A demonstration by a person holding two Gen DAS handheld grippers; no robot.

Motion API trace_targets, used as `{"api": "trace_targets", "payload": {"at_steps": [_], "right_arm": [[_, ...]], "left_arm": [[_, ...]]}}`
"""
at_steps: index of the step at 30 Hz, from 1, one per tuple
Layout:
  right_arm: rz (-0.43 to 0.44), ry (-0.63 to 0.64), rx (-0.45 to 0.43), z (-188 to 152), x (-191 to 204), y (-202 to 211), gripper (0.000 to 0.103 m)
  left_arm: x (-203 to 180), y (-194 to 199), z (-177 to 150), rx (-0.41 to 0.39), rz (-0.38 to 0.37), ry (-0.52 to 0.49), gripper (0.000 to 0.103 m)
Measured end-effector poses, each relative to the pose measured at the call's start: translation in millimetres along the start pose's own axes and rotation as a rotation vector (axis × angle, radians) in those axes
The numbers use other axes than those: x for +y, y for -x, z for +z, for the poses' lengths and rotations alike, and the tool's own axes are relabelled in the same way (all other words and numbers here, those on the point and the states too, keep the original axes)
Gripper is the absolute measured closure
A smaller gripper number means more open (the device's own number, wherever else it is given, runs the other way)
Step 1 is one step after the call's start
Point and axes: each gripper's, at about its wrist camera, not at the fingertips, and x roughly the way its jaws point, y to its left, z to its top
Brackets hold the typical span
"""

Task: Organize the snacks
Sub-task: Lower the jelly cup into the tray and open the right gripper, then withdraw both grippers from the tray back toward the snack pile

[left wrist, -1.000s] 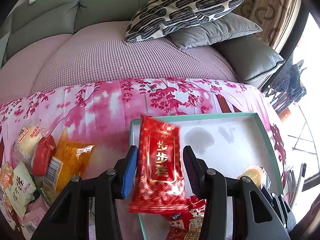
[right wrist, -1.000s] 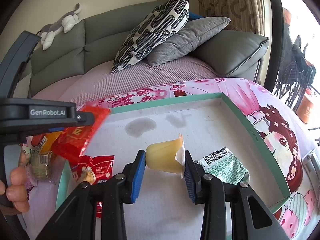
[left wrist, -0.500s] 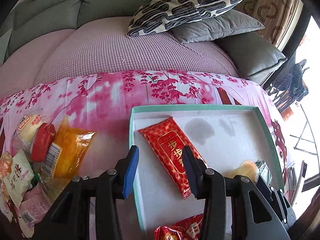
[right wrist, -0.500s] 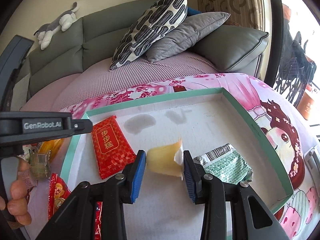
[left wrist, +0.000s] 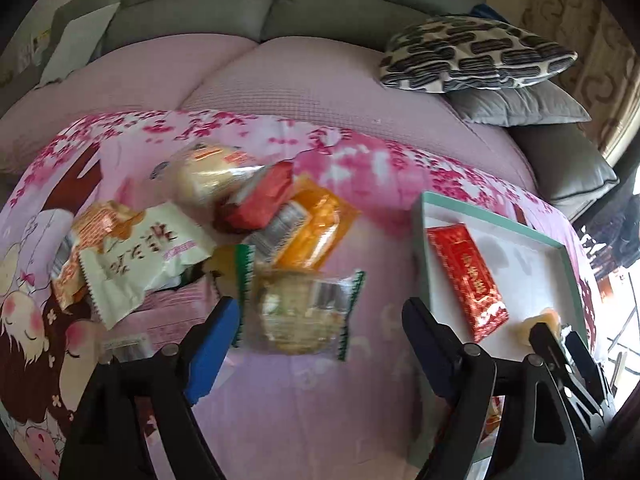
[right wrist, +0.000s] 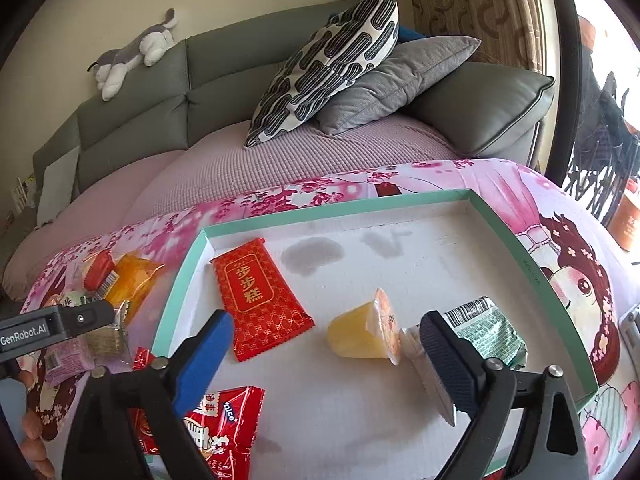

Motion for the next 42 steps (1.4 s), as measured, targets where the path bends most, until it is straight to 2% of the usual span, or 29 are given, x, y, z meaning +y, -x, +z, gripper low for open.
{"api": "trace_targets", "payload": {"at_steps": [4, 7, 14, 17, 21, 26, 31, 37, 42], "right_arm": [[0.01, 0.018, 0.0, -1, 8, 0, 0.0], [0.019, 0.027, -0.019, -1, 13, 3, 0.0], [0.044, 0.039, -0.061, -1, 26, 10, 0.0], [0.06, 0.023, -0.07, -1, 30, 12, 0.0], [0.061, 0.035, -0.103, -2, 39, 18, 0.0], [0.07, 0.043, -0.08, -2, 50, 18, 0.0], [0.026, 0.043, -0.06, -4, 57, 14, 0.0], [0.021, 0.062, -0.15, -2, 66, 28, 0.0], [0.088, 0.055, -0.189, -1, 79, 37, 0.0]], "left_arm": [[26, 6, -7, -0.022, 0.035, 0.054, 0.017], [43, 12, -13, -0.037, 0.071, 0.079, 0.007], [76, 29, -22, -0.111, 0.095, 0.139, 0.003], [82, 37, -23, -0.15, 0.11, 0.141, 0.003], [89, 43, -23, -0.166, 0.087, 0.154, 0.003], [94, 51, -22, -0.181, 0.089, 0.141, 0.003], [109, 53, -23, -0.172, 0.098, 0.172, 0.003], [122, 56, -24, -0.17, 0.13, 0.189, 0.003], [129, 61, -24, -0.18, 0.132, 0.214, 0.003]]}}
